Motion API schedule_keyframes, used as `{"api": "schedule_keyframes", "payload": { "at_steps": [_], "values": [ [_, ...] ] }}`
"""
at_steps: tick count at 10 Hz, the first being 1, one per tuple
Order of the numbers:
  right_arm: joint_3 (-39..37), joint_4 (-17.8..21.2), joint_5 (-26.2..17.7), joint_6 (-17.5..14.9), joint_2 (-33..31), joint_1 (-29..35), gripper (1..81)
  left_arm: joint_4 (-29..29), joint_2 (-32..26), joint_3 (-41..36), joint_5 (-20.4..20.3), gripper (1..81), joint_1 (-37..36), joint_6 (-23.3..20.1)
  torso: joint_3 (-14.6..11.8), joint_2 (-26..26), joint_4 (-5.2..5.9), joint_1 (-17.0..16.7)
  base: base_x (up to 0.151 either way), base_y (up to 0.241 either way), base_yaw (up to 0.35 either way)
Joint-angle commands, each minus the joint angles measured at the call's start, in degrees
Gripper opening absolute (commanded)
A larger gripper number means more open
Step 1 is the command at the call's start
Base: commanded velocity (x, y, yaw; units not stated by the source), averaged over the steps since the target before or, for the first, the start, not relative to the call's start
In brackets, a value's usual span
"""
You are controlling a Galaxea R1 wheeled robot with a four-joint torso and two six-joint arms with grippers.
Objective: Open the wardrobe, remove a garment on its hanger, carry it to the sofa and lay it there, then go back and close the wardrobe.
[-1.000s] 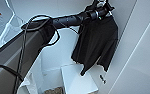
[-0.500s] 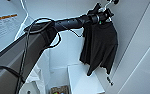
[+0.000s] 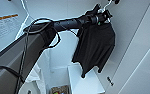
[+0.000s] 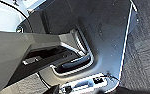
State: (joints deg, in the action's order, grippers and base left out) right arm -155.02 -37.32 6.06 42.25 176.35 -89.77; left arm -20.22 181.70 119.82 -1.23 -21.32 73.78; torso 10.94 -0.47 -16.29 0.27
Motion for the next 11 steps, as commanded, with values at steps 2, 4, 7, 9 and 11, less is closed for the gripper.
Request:
{"api": "schedule_keyframes", "payload": {
  "at_steps": [2, 4, 7, 9, 11],
  "values": [
    [0.0, 0.1, -2.3, -0.1, -0.2, 1.1, 81.1, -2.7, -4.1, -1.9, 0.5, 1.0, -10.1, -1.3, 0.0, 0.0, 6.20, 0.0, 0.000, 0.000, 0.000],
    [-0.1, 0.1, -2.2, -0.1, -0.4, 1.3, 81.1, -3.4, -4.3, -2.7, 1.7, 1.0, -10.1, -1.3, 0.0, 0.0, 4.00, 0.0, 0.000, 0.000, 0.000],
    [-0.1, 0.0, -0.4, -0.1, -0.9, 1.0, 81.1, -3.8, -4.9, -5.3, 3.2, 1.0, -9.5, -1.4, -5.1, 0.0, 5.77, 0.0, 0.000, 0.000, 0.000],
    [-0.1, 0.0, -0.4, -0.1, -0.9, 1.0, 81.1, -3.9, -5.2, -8.3, 4.5, 1.0, -8.8, -1.4, -3.2, 0.0, 5.79, 0.0, 0.000, 0.000, 0.000],
    [-0.1, 0.0, 0.5, -0.1, -0.9, 1.0, 81.1, -5.2, -5.2, -12.6, 4.8, 1.0, -6.2, -1.5, -4.5, 0.0, 5.79, -0.1, 0.000, 0.000, 0.000]
  ]
}}
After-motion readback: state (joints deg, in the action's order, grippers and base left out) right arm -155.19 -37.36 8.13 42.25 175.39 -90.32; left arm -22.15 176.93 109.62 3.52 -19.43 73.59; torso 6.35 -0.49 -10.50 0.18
